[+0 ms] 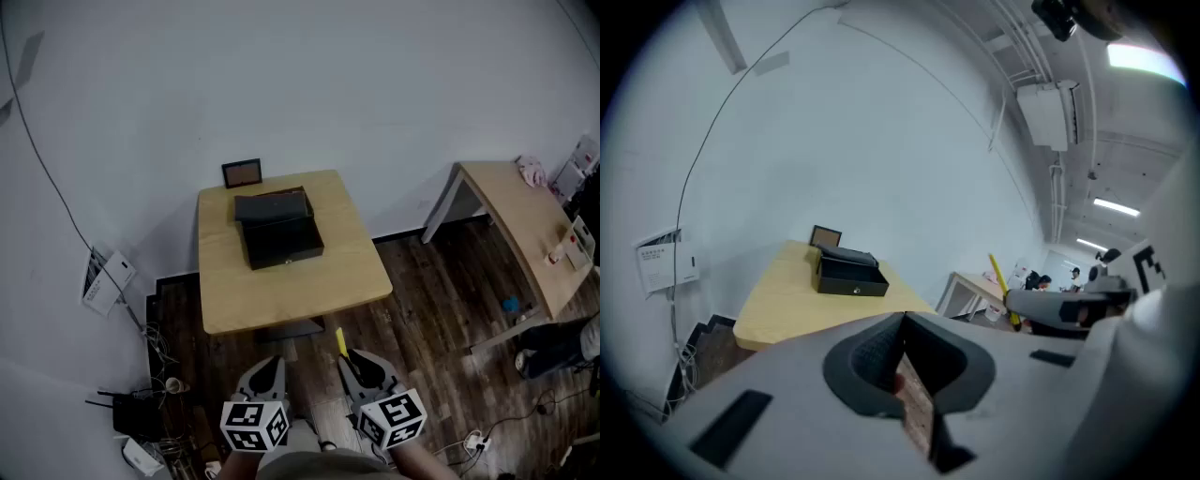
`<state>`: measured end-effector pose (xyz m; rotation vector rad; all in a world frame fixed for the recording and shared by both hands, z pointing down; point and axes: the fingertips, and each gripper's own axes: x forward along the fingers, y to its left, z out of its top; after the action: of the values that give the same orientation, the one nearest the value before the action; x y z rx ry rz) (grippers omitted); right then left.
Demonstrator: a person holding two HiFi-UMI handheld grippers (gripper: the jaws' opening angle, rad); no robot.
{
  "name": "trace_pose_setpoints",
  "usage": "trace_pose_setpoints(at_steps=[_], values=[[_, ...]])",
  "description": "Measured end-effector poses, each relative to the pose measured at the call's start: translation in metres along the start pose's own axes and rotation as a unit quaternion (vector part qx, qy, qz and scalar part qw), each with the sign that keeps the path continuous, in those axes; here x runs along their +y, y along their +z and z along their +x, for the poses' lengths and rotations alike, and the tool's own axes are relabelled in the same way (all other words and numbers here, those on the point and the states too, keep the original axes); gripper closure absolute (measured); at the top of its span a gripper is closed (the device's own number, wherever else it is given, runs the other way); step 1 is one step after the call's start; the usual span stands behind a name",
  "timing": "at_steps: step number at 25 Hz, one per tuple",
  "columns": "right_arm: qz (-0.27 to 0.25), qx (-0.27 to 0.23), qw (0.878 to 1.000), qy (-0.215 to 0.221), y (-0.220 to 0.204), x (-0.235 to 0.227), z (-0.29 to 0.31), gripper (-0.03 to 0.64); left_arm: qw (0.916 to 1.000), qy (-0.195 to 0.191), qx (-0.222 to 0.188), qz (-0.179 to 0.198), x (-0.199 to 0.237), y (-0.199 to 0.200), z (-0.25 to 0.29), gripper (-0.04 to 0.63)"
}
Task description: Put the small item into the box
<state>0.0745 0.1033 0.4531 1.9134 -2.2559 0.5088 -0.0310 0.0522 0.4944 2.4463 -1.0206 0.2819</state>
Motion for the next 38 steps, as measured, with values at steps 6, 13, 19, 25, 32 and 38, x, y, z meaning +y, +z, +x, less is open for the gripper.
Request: trace_pose_setpoints(at_steps=[6,13,19,25,32,38], values=[[0.015,-0.013,1.000,0.001,-0.029,0.030,-0.091,0.565,0.9997,-0.013,-0.006,0.019,-0.078,-0.036,-0.074,0.592],[0.025,-0.037,0.999,0.018,-0.052,0.062,-0.148,0.565,0.9998,0.003,-0.004,0.018,-0.104,-0.082,-0.140,0.592],[0.012,-0.046,0.999,0.024,-0.051,0.077,-0.173,0.565,0.9996,0.003,-0.019,0.019,-0.116,-0.084,-0.163,0.592],[0.023,-0.065,0.997,0.036,-0.043,0.080,-0.181,0.565,0.9996,0.003,-0.023,0.013,-0.121,-0.085,-0.169,0.592],[0.038,-0.054,0.997,0.034,-0.041,0.070,-0.158,0.563,1.0000,-0.005,-0.004,-0.001,-0.106,-0.088,-0.148,0.592],[0.039,-0.050,0.998,0.029,-0.024,0.052,-0.115,0.563,0.9999,-0.012,0.001,-0.003,-0.084,-0.068,-0.108,0.592]])
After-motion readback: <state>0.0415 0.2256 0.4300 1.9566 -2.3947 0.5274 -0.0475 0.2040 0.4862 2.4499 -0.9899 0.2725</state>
